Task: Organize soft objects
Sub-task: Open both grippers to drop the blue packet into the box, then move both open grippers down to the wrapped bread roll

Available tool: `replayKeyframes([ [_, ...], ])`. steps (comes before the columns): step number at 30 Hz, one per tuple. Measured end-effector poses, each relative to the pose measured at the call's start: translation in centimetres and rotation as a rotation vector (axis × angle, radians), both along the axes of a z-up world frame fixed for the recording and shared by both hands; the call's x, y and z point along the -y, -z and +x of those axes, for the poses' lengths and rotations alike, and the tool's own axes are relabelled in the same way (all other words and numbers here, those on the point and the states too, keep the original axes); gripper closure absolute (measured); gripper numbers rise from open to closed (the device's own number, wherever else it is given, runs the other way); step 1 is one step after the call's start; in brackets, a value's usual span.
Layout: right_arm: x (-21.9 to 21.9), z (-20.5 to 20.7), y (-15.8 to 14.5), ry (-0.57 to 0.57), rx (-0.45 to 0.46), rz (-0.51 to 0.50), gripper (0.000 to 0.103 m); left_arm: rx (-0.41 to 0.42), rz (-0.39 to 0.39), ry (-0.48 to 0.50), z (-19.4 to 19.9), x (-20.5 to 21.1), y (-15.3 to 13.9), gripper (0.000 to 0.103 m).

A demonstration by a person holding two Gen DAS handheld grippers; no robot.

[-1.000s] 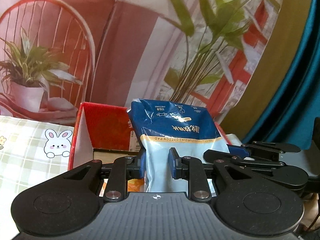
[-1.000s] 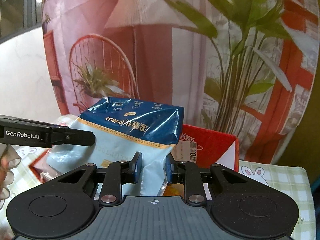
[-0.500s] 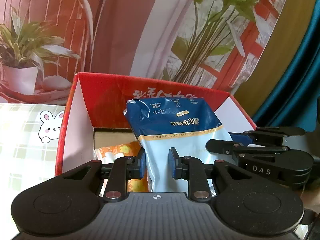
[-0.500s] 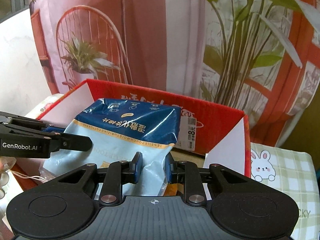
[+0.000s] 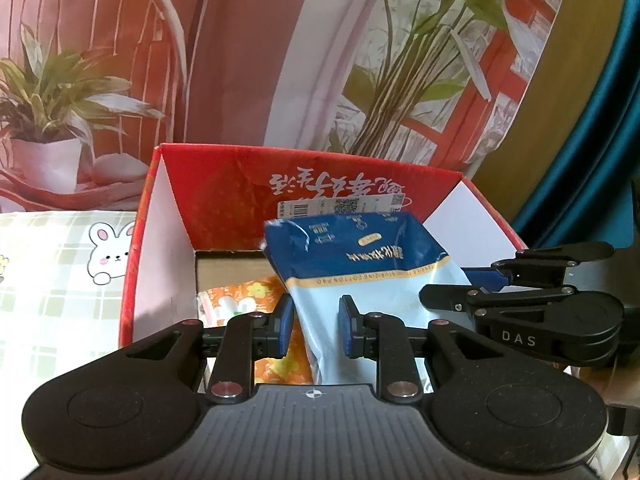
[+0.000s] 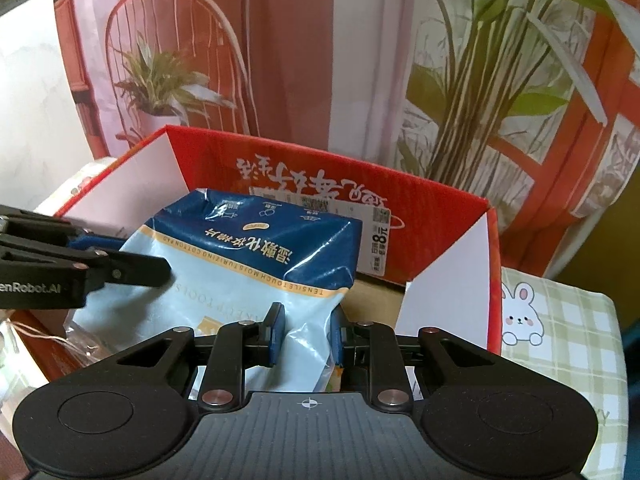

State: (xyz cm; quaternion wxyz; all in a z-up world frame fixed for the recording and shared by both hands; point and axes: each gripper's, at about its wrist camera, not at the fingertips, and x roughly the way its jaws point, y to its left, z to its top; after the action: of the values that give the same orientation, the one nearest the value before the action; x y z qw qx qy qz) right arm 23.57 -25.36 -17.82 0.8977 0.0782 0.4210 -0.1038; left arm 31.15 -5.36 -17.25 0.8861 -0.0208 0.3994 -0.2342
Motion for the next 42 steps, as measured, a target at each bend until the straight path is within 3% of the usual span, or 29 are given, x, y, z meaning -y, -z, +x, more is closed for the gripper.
replayKeyframes([
  [4, 0.2, 0.0, 0.4, 0.014, -0.041, -0.003, 0.082, 0.015, 0.008, -0.010, -0.4, -0.1, -0.5, 0.076],
  [8, -0.1, -0.2, 0.9, 0.018, -0.088, -0.043, 0.081, 0.039, 0.028, -0.012, -1.1, -0.1, -1.2, 0.067],
  [10, -0.2, -0.5, 0.6, 0.035, -0.086, -0.066, 0.077, 0.049, 0.037, -0.011, -1.4, -0.2, -1.6, 0.066],
  [18, -0.7, -2.7, -2.1, 0.080, -0.016, -0.116, 0.065, 0.104, 0.070, -0.030, -3.9, -0.9, -3.8, 0.044],
  [25, -2.6, -5.6, -4.3, 0.085, 0.072, -0.092, 0.061, 0.139, 0.079, -0.046, -7.3, -2.4, -5.5, 0.040],
  [29, -4.1, -7.7, -5.1, 0.101, 0.126, -0.071, 0.056, 0.142, 0.087, -0.067, -9.7, -3.7, -6.0, 0.032],
  [33, -5.9, -10.0, -5.5, 0.104, 0.178, -0.043, 0.034, 0.139, 0.102, -0.068, -12.4, -5.1, -6.1, 0.019],
  [37, -8.0, -12.3, -5.5, 0.112, 0.224, -0.008, 0.010, 0.130, 0.115, -0.057, -15.4, -6.8, -5.8, 0.013],
  [39, -8.9, -13.3, -5.4, 0.109, 0.240, 0.016, 0.003, 0.119, 0.123, -0.053, -17.2, -7.8, -5.4, 0.013],
  [42, -10.5, -14.8, -4.7, 0.105, 0.244, 0.064, 0.001, 0.094, 0.132, -0.061, -19.4, -9.2, -4.5, 0.013],
])
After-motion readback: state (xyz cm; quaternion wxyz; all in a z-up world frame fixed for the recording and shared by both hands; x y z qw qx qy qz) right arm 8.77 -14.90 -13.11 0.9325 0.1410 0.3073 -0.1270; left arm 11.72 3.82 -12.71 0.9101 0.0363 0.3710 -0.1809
